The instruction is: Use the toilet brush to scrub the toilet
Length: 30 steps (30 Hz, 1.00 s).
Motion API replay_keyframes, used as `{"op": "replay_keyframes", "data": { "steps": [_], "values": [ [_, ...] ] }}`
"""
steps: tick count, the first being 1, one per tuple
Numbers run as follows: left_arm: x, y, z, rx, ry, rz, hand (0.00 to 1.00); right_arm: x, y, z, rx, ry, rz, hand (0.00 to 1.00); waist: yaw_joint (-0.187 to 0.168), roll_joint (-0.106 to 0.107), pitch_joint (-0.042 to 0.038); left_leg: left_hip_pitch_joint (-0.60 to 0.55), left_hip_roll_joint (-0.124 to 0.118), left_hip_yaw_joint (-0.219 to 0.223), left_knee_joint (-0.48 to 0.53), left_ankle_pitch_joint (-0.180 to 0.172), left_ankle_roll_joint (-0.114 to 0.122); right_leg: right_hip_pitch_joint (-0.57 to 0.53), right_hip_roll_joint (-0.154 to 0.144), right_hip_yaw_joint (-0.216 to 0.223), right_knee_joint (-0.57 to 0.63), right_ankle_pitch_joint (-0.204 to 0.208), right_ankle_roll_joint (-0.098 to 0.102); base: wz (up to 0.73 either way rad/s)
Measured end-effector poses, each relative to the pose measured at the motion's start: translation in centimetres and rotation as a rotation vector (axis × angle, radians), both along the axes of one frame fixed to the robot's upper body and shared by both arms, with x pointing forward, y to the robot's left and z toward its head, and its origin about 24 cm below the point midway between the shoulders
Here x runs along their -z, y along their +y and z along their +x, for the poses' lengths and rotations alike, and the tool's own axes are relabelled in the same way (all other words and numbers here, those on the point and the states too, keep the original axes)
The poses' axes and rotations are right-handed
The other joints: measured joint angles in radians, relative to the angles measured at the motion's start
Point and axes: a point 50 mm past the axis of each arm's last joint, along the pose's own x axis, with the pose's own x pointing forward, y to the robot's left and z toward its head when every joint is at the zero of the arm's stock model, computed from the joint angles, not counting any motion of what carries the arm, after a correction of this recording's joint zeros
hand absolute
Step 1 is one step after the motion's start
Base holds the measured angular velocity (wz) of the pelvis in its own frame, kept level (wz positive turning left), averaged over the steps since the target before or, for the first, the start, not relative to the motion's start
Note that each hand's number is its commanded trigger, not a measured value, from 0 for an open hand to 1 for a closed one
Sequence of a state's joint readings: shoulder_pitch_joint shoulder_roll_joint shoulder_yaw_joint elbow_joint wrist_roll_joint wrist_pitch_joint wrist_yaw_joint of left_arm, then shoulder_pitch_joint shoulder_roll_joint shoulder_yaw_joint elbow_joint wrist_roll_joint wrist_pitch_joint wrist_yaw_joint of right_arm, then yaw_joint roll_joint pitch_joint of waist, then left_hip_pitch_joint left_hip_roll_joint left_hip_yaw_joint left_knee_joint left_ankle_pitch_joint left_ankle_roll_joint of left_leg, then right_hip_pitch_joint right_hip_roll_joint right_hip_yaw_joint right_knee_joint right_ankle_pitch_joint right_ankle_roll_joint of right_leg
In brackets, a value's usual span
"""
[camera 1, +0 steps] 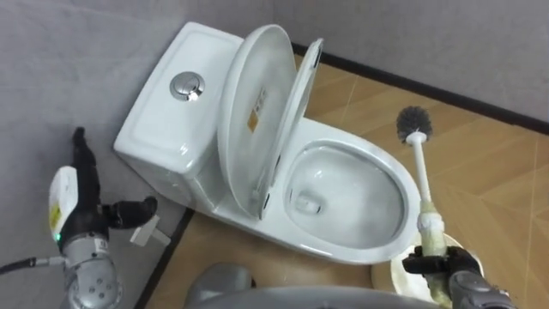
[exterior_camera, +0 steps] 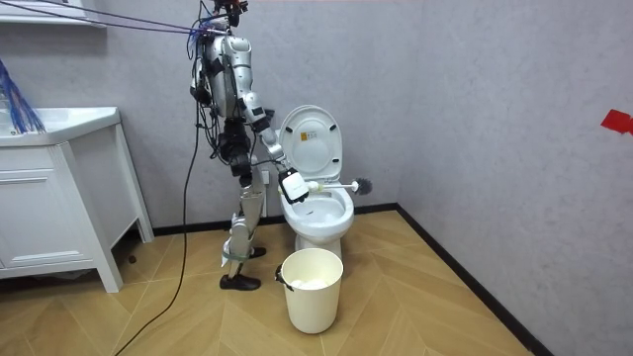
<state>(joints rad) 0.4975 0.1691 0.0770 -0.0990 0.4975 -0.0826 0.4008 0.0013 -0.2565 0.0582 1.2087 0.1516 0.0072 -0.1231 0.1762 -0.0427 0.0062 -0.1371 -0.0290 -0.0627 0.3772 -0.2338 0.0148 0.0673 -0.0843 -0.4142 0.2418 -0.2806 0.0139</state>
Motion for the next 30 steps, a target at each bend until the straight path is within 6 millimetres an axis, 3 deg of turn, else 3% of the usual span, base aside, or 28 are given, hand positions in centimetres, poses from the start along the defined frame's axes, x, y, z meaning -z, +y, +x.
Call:
{"op": "replay_keyframes", "data": {
  "steps": [4,13,25,30],
  "values": [
    [-1.0,-0.7,1.8,0.038,-0.085,0.026,0.00,0.2,0.3,0.1,-0.056,0.019,0.005,1.00,-0.006,0.000,-0.0003,0.003,-0.001,-0.004,0.001,0.000,0.000,0.001,-0.001,0.000,0.002,0.000,0.000,0.00],
    [-2.4,-1.7,3.1,0.131,-0.168,0.034,0.00,0.4,0.4,-0.7,-0.133,0.077,-0.005,1.00,-0.012,0.001,0.0020,0.006,0.000,-0.002,0.000,0.000,0.001,0.001,-0.002,0.003,0.009,0.001,0.001,0.00],
    [0.2,-3.5,2.4,0.226,-0.025,-0.008,0.00,0.5,0.5,-0.7,-0.208,0.107,-0.009,1.00,-0.036,-0.007,0.0068,0.021,0.002,0.026,-0.009,0.000,0.001,-0.003,0.000,0.031,0.015,0.001,0.001,-0.05],
    [0.8,-3.7,2.3,0.258,0.030,-0.037,0.00,0.5,0.5,-0.7,-0.213,0.108,0.000,1.00,-0.037,-0.017,0.0025,0.026,0.011,0.040,-0.017,0.000,0.001,-0.009,0.000,0.050,0.015,0.001,0.000,-0.11]
  ]
}}
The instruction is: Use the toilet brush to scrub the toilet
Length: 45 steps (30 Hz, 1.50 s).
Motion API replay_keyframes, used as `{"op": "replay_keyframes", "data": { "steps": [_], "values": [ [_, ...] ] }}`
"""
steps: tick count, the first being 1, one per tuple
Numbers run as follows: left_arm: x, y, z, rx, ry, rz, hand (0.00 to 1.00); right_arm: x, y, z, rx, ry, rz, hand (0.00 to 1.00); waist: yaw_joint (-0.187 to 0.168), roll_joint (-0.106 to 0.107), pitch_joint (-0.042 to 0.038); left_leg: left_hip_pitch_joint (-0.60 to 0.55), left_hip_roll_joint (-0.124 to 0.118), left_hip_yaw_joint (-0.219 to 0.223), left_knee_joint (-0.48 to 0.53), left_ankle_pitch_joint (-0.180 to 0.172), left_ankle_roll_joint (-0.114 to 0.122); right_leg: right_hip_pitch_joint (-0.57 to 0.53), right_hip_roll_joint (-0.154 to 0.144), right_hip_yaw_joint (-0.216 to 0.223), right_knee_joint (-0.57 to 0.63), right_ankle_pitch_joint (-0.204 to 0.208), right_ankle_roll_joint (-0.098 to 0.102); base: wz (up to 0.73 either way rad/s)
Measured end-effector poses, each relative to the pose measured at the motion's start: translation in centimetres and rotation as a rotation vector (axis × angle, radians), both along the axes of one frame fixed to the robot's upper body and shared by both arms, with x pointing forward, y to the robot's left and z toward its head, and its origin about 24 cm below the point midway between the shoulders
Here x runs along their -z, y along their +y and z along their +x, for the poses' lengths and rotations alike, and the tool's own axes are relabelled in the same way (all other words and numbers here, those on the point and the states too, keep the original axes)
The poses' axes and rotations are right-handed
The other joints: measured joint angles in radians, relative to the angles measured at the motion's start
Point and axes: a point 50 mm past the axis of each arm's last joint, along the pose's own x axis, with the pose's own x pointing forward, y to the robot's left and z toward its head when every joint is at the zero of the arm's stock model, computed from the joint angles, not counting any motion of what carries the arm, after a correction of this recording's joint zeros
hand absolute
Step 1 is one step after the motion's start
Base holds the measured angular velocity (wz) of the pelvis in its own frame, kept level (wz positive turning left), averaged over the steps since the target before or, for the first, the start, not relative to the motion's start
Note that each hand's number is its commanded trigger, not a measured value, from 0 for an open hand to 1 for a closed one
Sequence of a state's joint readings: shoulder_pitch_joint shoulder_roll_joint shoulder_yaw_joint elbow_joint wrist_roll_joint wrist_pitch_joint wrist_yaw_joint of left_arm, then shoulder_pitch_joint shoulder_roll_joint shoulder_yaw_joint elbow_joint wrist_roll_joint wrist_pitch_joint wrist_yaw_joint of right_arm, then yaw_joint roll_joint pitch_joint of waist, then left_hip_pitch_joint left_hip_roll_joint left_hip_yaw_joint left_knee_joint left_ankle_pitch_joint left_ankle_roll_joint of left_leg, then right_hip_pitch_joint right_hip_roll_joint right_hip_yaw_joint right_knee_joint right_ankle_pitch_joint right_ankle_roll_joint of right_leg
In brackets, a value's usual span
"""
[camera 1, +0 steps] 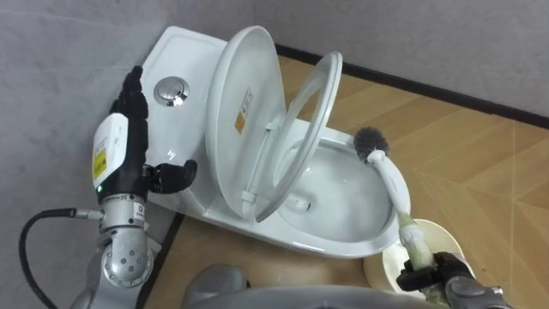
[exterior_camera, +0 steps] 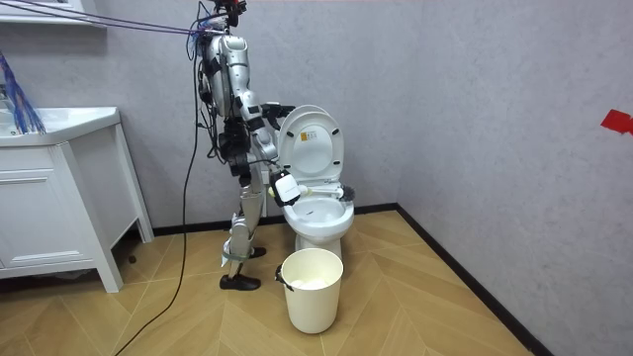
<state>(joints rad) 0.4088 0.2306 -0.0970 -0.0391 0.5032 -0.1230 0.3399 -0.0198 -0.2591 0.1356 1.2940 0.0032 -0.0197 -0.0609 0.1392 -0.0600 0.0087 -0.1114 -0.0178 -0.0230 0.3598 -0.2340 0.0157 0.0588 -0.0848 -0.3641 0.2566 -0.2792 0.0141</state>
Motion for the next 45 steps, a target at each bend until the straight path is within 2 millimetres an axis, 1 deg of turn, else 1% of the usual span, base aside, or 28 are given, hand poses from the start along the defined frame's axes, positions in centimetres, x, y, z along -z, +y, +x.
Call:
{"op": "replay_keyframes", "data": {
  "steps": [2,3,7,9,15,17,20,22,25,28,30,31,32,35,36,38,39,40,42,43,44,45],
  "values": [
    [0.6,0.1,-0.2,0.008,0.032,0.005,0.00,0.0,0.0,0.1,-0.003,-0.002,0.004,1.00,-0.001,-0.001,-0.0008,0.000,0.002,0.011,0.000,0.000,0.000,-0.001,0.001,0.004,0.002,0.001,-0.001,-0.11],
    [0.9,0.1,-0.3,0.011,0.057,0.005,0.00,0.0,0.1,0.1,-0.004,-0.001,0.008,1.00,-0.008,-0.002,-0.0007,0.000,0.003,0.015,0.000,0.000,0.000,-0.001,0.001,0.004,0.001,0.002,-0.001,-0.04],
    [1.8,0.3,-0.6,0.027,0.124,0.003,0.00,0.0,0.1,0.3,-0.015,-0.005,0.008,1.00,-0.025,-0.001,-0.0007,-0.005,0.004,0.017,0.000,0.000,0.000,-0.006,0.001,0.004,0.002,0.002,-0.001,0.00],
    [2.1,0.3,-0.5,0.039,0.144,0.001,0.00,0.0,0.1,0.2,-0.020,-0.003,0.006,1.00,-0.028,0.000,-0.0002,-0.007,0.004,0.017,-0.001,0.000,0.000,-0.007,0.001,0.004,0.002,0.002,-0.001,0.00],
    [2.8,0.3,-0.7,0.058,0.200,-0.003,0.00,0.0,0.1,0.3,-0.061,0.009,-0.003,1.00,-0.029,0.003,0.0008,-0.007,0.005,0.019,-0.008,-0.001,0.000,-0.012,0.001,0.004,0.001,0.002,-0.001,0.00],
    [3.0,0.1,-0.7,0.069,0.209,0.002,0.00,-0.1,0.1,0.4,-0.096,0.019,-0.013,1.00,-0.024,0.005,-0.0005,-0.008,0.005,0.021,-0.015,0.000,0.000,-0.019,0.000,0.005,0.002,0.002,-0.001,-0.05],
    [3.1,0.0,-0.7,0.081,0.217,0.028,0.00,-0.2,0.0,0.9,-0.179,0.041,-0.046,1.00,-0.023,0.008,-0.0029,-0.017,0.005,0.022,-0.015,0.000,0.000,-0.032,-0.002,0.004,0.012,0.002,-0.001,-0.01],
    [3.2,0.0,-0.8,0.081,0.224,0.028,0.00,-0.4,0.0,1.6,-0.245,0.052,-0.074,1.00,-0.024,0.010,-0.0024,-0.020,0.005,0.024,-0.015,0.001,0.000,-0.041,-0.004,0.004,0.022,0.002,-0.001,0.00],
    [3.4,-0.1,-0.6,0.100,0.236,0.055,0.00,-0.7,0.0,2.8,-0.354,0.044,-0.128,1.00,-0.022,0.013,-0.0008,-0.037,0.005,0.023,0.002,0.000,0.000,-0.054,-0.004,0.002,0.036,0.002,-0.001,0.00],
    [3.7,0.1,-0.3,0.126,0.246,0.109,0.00,-1.4,-0.2,4.3,-0.432,0.001,-0.192,1.00,-0.010,0.025,0.0027,-0.062,0.004,0.023,0.009,0.001,0.000,-0.078,-0.003,0.002,0.040,0.002,-0.002,-0.01],
    [4.1,0.1,-0.3,0.137,0.254,0.138,0.00,-1.7,-0.3,4.9,-0.483,-0.005,-0.237,1.00,-0.007,0.034,-0.0010,-0.069,0.004,0.025,0.012,0.001,0.001,-0.085,-0.003,0.001,0.037,0.002,-0.003,-0.07],
    [4.2,0.1,-0.4,0.138,0.253,0.159,0.00,-1.9,-0.2,5.2,-0.537,-0.007,-0.270,1.00,-0.006,0.038,-0.0017,-0.075,0.004,0.028,0.017,0.000,0.001,-0.092,-0.003,0.004,0.036,0.001,-0.004,-0.07],
    [4.3,0.1,-0.3,0.140,0.248,0.181,0.00,-2.0,-0.1,5.6,-0.590,-0.010,-0.298,1.00,-0.005,0.039,-0.0030,-0.087,0.005,0.029,0.022,0.000,0.001,-0.102,-0.002,0.006,0.037,0.001,-0.005,-0.06],
    [4.1,0.1,0.0,0.145,0.225,0.210,0.00,-2.6,0.1,6.7,-0.709,-0.017,-0.371,1.00,0.005,0.039,-0.0031,-0.117,0.006,0.029,0.028,0.003,0.001,-0.135,-0.003,0.008,0.056,0.003,-0.008,-0.01],
    [4.0,0.1,0.1,0.148,0.218,0.229,0.00,-2.9,0.4,7.3,-0.774,-0.024,-0.410,1.00,0.008,0.039,-0.0034,-0.127,0.007,0.031,0.033,0.004,0.002,-0.148,-0.003,0.011,0.062,0.003,-0.009,-0.08],
    [4.0,0.1,0.2,0.152,0.210,0.257,0.00,-3.2,0.9,7.8,-0.861,-0.036,-0.449,1.00,0.025,0.037,-0.0023,-0.132,0.010,0.042,0.036,0.004,0.002,-0.160,-0.004,0.019,0.070,0.003,-0.009,-0.12],
    [4.0,0.1,0.4,0.154,0.204,0.263,0.00,-3.4,1.2,8.0,-0.906,-0.048,-0.470,1.00,0.033,0.038,-0.0047,-0.144,0.011,0.043,0.043,0.003,0.002,-0.165,-0.004,0.017,0.071,0.004,-0.009,0.00],
    [3.8,0.0,0.7,0.154,0.192,0.265,0.00,-3.6,1.3,8.2,-0.930,-0.050,-0.487,1.00,0.033,0.039,-0.0049,-0.159,0.012,0.042,0.054,0.003,0.002,-0.168,-0.003,0.008,0.072,0.004,-0.010,0.10],
    [3.6,0.0,1.2,0.155,0.175,0.267,0.00,-3.8,1.3,8.4,-0.946,-0.045,-0.506,1.00,0.036,0.040,-0.0060,-0.174,0.016,0.042,0.058,0.003,0.002,-0.182,-0.002,0.004,0.078,0.005,-0.011,0.09],
    [3.5,0.0,1.6,0.155,0.166,0.271,0.00,-3.9,1.0,8.6,-0.955,-0.042,-0.515,1.00,0.040,0.041,-0.0028,-0.188,0.021,0.040,0.069,0.003,0.002,-0.195,-0.002,0.002,0.091,0.005,-0.012,0.00],
    [3.5,0.0,1.8,0.154,0.163,0.273,0.00,-4.0,0.8,8.6,-0.960,-0.039,-0.521,1.00,0.041,0.042,-0.0026,-0.197,0.020,0.037,0.078,0.003,0.002,-0.202,-0.002,0.000,0.097,0.005,-0.012,0.08],
    [3.4,0.0,2.5,0.154,0.142,0.278,0.00,-4.2,0.4,8.7,-0.971,-0.030,-0.537,1.00,0.040,0.045,-0.0011,-0.217,0.021,0.030,0.091,0.003,0.002,-0.219,-0.004,-0.009,0.112,0.005,-0.012,0.13]
  ]
}}
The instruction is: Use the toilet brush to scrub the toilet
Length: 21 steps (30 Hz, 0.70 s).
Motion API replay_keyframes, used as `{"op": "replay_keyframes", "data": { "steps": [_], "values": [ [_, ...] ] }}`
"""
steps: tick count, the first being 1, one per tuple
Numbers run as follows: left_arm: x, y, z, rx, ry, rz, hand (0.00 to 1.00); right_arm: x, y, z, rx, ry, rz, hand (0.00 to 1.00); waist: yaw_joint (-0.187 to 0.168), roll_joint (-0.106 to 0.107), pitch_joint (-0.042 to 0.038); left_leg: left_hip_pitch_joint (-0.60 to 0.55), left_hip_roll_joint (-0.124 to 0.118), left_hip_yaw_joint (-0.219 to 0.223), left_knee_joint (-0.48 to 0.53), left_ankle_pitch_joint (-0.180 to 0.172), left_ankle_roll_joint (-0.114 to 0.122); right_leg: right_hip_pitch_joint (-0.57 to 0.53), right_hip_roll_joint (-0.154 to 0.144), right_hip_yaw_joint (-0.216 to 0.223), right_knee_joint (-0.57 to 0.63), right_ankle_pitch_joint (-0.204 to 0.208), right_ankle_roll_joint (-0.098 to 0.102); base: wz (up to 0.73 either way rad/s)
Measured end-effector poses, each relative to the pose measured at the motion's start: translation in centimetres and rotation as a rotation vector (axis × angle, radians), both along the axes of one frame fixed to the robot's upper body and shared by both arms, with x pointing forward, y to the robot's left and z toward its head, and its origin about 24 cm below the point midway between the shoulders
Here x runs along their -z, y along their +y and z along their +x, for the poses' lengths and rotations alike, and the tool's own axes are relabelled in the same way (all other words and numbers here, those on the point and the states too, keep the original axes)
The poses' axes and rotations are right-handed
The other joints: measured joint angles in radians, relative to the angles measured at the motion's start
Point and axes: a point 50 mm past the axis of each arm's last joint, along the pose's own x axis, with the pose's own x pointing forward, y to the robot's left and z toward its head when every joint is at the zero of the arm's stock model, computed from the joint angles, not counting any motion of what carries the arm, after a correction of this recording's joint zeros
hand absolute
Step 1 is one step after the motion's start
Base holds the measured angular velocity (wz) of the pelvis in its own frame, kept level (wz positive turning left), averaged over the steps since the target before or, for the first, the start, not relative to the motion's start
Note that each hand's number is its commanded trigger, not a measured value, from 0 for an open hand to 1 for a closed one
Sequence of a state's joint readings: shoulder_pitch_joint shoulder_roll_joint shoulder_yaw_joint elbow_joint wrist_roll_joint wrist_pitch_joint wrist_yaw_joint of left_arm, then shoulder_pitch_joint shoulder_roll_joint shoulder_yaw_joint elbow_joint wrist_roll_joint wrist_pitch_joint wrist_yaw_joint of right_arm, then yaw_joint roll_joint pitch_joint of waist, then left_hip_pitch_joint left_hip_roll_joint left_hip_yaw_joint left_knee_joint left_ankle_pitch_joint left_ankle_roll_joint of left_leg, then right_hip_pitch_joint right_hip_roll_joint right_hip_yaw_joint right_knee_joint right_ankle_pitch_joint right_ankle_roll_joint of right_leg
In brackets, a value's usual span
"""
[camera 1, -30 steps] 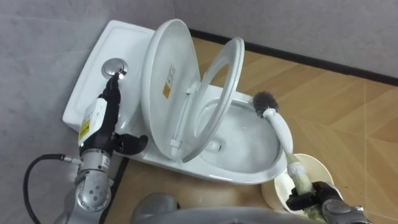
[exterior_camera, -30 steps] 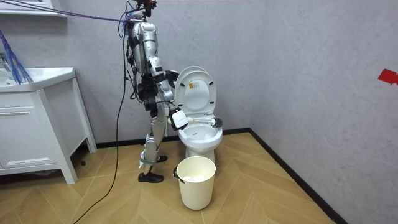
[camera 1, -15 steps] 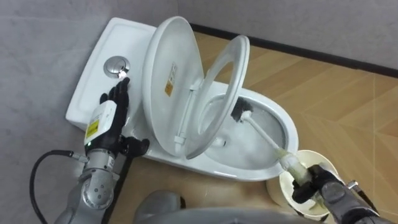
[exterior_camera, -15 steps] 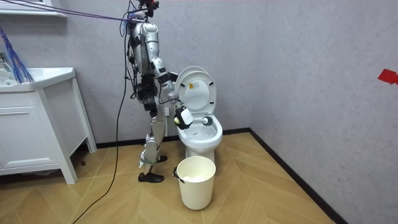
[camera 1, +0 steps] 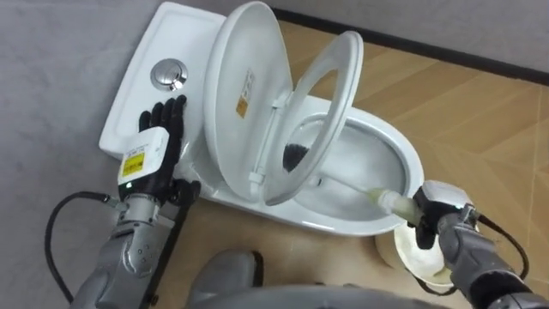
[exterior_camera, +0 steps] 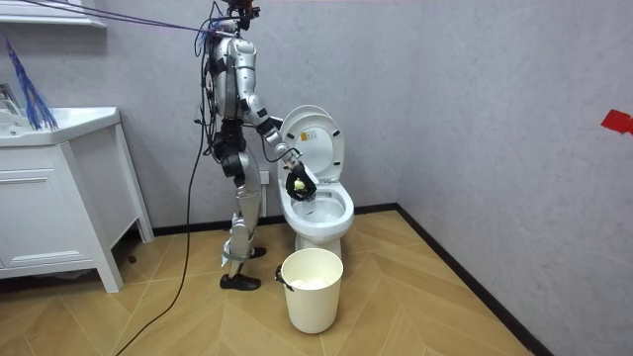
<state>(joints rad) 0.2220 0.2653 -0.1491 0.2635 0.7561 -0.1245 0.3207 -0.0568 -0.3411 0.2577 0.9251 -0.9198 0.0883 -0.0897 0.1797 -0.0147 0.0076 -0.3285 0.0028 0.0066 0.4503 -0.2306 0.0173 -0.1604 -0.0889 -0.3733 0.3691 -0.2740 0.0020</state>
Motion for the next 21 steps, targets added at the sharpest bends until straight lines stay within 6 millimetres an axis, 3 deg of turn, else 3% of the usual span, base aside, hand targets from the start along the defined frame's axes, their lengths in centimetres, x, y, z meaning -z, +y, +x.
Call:
{"op": "replay_keyframes", "data": {
  "steps": [2,5,7,13,16,21],
  "values": [
    [-0.2,0.1,0.9,0.009,-0.024,0.009,0.00,-0.3,-0.6,0.1,-0.029,0.009,-0.037,1.00,0.007,0.003,-0.0002,-0.035,0.003,-0.007,0.017,0.000,0.000,-0.035,-0.007,-0.008,0.025,-0.002,-0.004,0.06],
    [-1.5,0.3,2.7,0.026,-0.089,0.033,0.00,-1.0,-1.2,1.2,-0.079,-0.002,-0.092,1.00,0.019,0.008,0.0101,-0.123,0.008,-0.013,0.069,0.000,0.000,-0.118,-0.017,-0.027,0.084,-0.014,-0.024,0.00],
    [-2.4,0.7,4.2,0.042,-0.136,0.063,0.00,-2.3,-2.0,3.1,-0.101,-0.045,-0.136,1.00,0.026,0.009,0.0245,-0.197,0.017,-0.011,0.109,0.000,0.000,-0.201,-0.034,-0.034,0.144,-0.028,-0.037,-0.07],
    [-5.3,2.3,6.4,0.104,-0.258,0.191,0.00,-6.6,-5.2,6.9,-0.205,-0.111,-0.324,1.00,0.062,0.006,0.0288,-0.377,0.018,-0.017,0.184,0.018,0.006,-0.388,-0.065,-0.044,0.260,-0.037,-0.055,0.00],
    [-6.2,3.3,7.0,0.089,-0.304,0.237,0.00,-8.8,-6.7,8.2,-0.233,-0.151,-0.410,1.00,0.091,0.015,0.0335,-0.455,0.014,-0.016,0.222,0.019,0.008,-0.471,-0.084,-0.049,0.313,-0.045,-0.063,-0.01],
    [-7.3,2.5,7.8,0.099,-0.404,0.239,0.00,-11.2,-7.6,9.9,-0.224,-0.247,-0.486,1.00,0.111,0.024,0.0372,-0.571,-0.002,-0.015,0.281,0.021,0.016,-0.585,-0.120,-0.057,0.402,-0.071,-0.070,0.12]
  ]
}}
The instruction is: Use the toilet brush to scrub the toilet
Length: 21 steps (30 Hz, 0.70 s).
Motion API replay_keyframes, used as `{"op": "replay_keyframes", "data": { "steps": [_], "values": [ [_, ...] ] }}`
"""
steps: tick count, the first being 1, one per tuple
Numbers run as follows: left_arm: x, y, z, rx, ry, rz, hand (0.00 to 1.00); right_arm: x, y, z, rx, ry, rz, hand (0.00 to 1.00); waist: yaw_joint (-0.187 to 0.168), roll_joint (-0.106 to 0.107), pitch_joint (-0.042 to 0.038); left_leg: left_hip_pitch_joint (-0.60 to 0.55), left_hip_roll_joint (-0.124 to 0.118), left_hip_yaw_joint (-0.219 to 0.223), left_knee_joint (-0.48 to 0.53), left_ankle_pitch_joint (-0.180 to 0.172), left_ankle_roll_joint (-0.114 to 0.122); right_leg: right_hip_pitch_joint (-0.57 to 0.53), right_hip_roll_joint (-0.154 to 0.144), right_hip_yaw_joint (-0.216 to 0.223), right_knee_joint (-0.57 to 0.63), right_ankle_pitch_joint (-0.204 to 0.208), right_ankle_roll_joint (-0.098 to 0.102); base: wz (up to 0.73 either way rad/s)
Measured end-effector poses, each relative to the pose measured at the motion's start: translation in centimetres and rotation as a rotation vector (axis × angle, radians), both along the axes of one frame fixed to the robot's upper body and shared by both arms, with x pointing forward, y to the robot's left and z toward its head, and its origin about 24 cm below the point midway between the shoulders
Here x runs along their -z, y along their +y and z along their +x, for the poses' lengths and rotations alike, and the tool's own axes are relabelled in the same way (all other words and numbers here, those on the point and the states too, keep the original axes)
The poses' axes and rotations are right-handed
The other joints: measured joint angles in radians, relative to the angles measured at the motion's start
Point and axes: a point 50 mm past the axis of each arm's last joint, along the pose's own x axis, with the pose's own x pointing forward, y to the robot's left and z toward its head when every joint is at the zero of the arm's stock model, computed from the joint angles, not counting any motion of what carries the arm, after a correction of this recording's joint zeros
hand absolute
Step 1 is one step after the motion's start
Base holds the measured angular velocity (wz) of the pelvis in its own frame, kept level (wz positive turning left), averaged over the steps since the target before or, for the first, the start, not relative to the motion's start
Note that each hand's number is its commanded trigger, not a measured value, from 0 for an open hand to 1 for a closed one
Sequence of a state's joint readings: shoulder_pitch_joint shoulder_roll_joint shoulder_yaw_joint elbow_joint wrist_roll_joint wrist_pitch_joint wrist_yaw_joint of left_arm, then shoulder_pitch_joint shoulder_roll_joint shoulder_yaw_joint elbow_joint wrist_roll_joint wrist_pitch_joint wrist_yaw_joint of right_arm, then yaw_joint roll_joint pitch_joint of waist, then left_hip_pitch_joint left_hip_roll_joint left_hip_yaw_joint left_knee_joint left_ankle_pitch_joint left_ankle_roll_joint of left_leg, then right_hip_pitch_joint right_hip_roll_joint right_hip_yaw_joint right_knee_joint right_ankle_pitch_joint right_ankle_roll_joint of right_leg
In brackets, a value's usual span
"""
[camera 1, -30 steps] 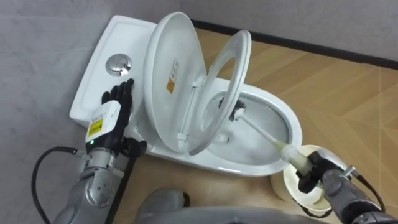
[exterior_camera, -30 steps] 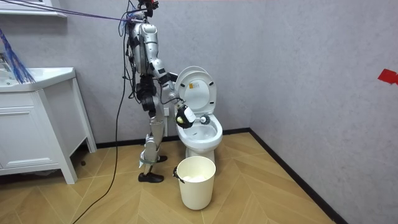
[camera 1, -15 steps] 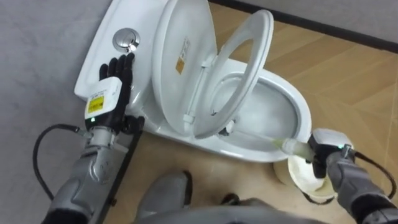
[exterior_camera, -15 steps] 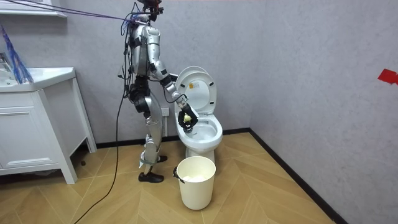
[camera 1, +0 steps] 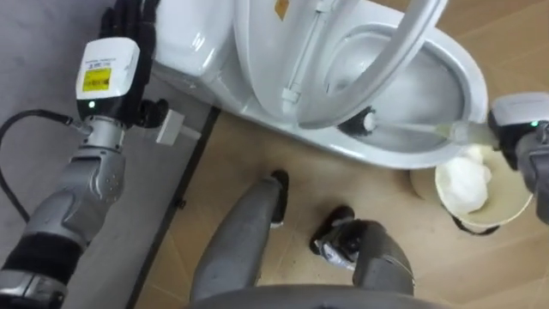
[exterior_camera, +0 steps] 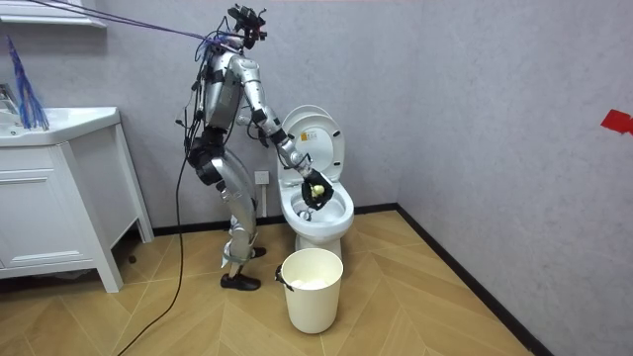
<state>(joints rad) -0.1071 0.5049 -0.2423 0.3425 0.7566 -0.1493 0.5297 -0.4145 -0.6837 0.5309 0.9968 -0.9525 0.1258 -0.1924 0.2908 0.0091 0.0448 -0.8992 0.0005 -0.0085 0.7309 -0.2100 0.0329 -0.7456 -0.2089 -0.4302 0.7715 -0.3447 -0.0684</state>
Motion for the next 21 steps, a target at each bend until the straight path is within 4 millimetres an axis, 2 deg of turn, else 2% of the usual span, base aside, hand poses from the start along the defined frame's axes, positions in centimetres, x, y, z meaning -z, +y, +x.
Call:
{"op": "replay_keyframes", "data": {
  "steps": [4,9,11,12,13,18,19,21],
  "values": [
    [-0.7,-0.6,0.4,0.014,-0.072,-0.006,0.00,-1.7,0.0,1.4,-0.014,-0.082,-0.016,1.00,0.000,0.001,0.0008,-0.093,-0.013,-0.007,0.058,-0.004,0.003,-0.087,-0.030,-0.008,0.079,-0.026,-0.009,0.14],
    [-1.8,-1.0,1.1,0.012,-0.162,-0.009,0.00,-2.6,-0.3,1.7,0.002,-0.143,-0.016,1.00,0.006,0.009,0.0047,-0.163,-0.015,-0.007,0.119,-0.013,0.005,-0.154,-0.046,-0.004,0.145,-0.044,-0.016,0.02],
    [-1.9,-1.1,1.4,0.010,-0.177,-0.013,0.00,-2.5,-0.4,1.7,0.033,-0.158,0.020,1.00,0.005,0.016,0.0088,-0.176,-0.017,-0.004,0.133,-0.015,0.007,-0.167,-0.053,-0.003,0.165,-0.049,-0.018,0.04],
    [-2.0,-1.2,1.6,0.012,-0.192,-0.010,0.00,-2.4,-0.5,1.6,0.057,-0.170,0.053,1.00,0.004,0.020,0.0133,-0.179,-0.024,-0.005,0.142,-0.016,0.007,-0.172,-0.064,-0.002,0.185,-0.058,-0.019,0.16],
    [-2.1,-1.3,1.9,0.014,-0.198,-0.004,0.00,-2.4,-0.7,1.5,0.100,-0.192,0.105,1.00,0.003,0.020,0.0135,-0.192,-0.032,-0.003,0.148,-0.016,0.007,-0.191,-0.073,0.008,0.206,-0.065,-0.016,0.12],
    [-3.3,-0.7,2.3,-0.007,-0.276,0.015,0.00,-2.8,-0.8,2.0,0.201,-0.278,0.262,1.00,0.000,0.016,0.0163,-0.264,-0.029,0.000,0.204,-0.019,0.002,-0.267,-0.077,0.017,0.267,-0.076,-0.036,-0.01],
    [-3.4,-0.5,2.3,-0.021,-0.286,0.011,0.00,-3.1,-0.5,2.4,0.209,-0.303,0.298,1.00,-0.009,0.011,0.0191,-0.269,-0.027,0.004,0.212,-0.019,0.000,-0.276,-0.078,0.024,0.278,-0.078,-0.039,-0.07],
    [-3.6,-0.1,2.3,-0.044,-0.299,-0.001,0.00,-3.5,-0.1,3.0,0.243,-0.348,0.376,1.00,-0.019,0.009,0.0200,-0.278,-0.023,0.004,0.221,-0.021,-0.004,-0.287,-0.076,0.025,0.288,-0.080,-0.045,-0.08]
  ]
}}
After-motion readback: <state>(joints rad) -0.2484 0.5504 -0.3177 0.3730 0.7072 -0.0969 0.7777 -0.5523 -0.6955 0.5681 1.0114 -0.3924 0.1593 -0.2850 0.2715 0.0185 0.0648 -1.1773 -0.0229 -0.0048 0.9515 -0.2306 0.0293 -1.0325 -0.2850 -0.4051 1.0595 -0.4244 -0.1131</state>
